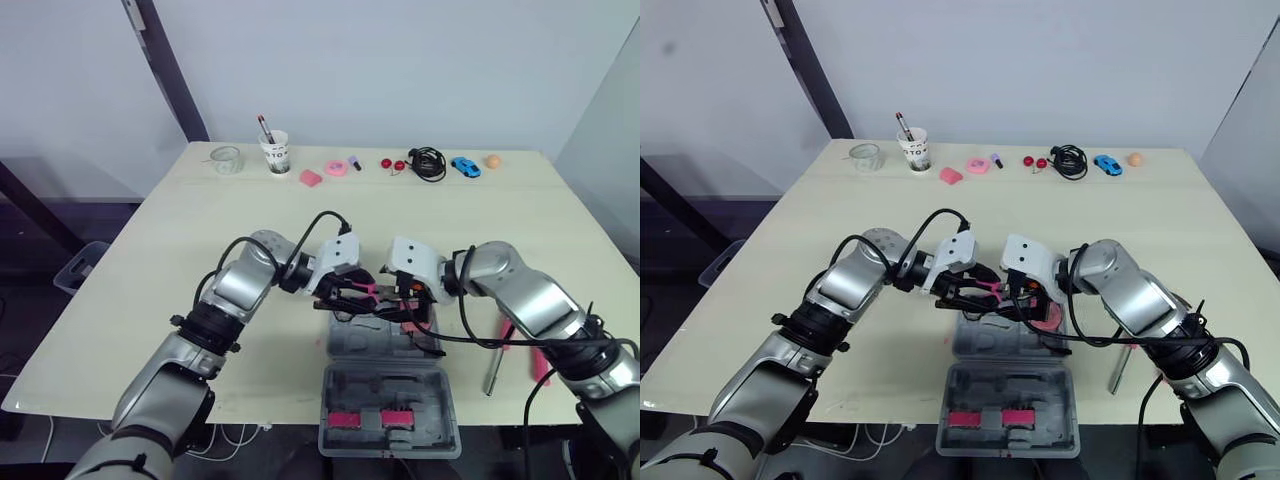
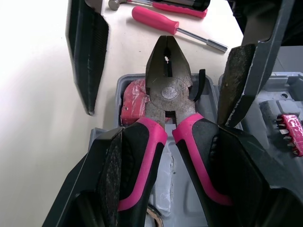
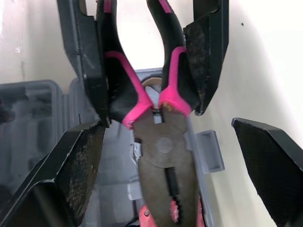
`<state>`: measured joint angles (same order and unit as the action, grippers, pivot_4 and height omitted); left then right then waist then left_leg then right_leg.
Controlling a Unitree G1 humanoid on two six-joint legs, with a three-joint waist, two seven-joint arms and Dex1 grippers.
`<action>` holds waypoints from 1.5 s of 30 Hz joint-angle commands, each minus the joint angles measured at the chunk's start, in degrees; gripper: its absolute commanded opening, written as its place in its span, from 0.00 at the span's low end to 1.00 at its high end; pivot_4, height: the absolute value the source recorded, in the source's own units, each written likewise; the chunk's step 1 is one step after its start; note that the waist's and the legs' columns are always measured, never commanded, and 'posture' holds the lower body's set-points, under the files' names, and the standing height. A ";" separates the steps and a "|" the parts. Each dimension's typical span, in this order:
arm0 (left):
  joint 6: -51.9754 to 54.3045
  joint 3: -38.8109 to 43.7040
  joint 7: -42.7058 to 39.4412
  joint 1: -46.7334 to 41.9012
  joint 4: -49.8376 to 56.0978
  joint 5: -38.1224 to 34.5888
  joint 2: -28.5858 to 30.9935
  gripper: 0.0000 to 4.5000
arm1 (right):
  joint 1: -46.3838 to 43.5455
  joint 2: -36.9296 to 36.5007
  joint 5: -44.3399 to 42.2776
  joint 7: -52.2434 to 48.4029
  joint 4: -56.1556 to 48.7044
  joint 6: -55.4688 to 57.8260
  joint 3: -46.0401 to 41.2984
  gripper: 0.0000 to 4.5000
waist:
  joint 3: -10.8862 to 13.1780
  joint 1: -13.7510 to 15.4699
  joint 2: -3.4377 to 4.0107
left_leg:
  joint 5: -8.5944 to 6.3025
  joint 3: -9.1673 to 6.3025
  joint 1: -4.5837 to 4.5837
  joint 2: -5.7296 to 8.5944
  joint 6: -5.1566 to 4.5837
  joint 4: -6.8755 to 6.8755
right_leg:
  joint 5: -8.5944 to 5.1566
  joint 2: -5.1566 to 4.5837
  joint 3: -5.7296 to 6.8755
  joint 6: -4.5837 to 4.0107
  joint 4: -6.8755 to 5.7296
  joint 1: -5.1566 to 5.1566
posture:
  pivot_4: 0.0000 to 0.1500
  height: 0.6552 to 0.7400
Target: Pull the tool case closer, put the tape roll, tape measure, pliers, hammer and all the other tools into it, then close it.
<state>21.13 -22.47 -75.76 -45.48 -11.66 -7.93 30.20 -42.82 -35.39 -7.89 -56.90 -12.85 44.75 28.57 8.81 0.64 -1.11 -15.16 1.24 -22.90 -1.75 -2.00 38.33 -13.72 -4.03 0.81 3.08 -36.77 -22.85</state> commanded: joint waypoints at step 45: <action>-14.75 18.74 -12.88 18.42 2.95 -11.13 16.75 0.99 | 12.40 -11.70 2.12 -2.43 -7.07 -5.07 -7.49 0.22 | 0.03 -0.01 0.01 | 0.00 0.07 -0.01 -0.07 0.00 0.00 | -0.01 0.00 -0.03 -0.02 -0.03 -0.10 | 1.00 1.00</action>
<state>8.52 -6.77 -86.42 -27.89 -9.92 -16.87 45.64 -29.18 -46.76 -6.56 -58.68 -17.07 39.65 20.21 8.84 0.63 -1.10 -15.16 1.32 -22.91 -1.82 -2.00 38.33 -13.72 -4.03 0.77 3.07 -36.80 -22.95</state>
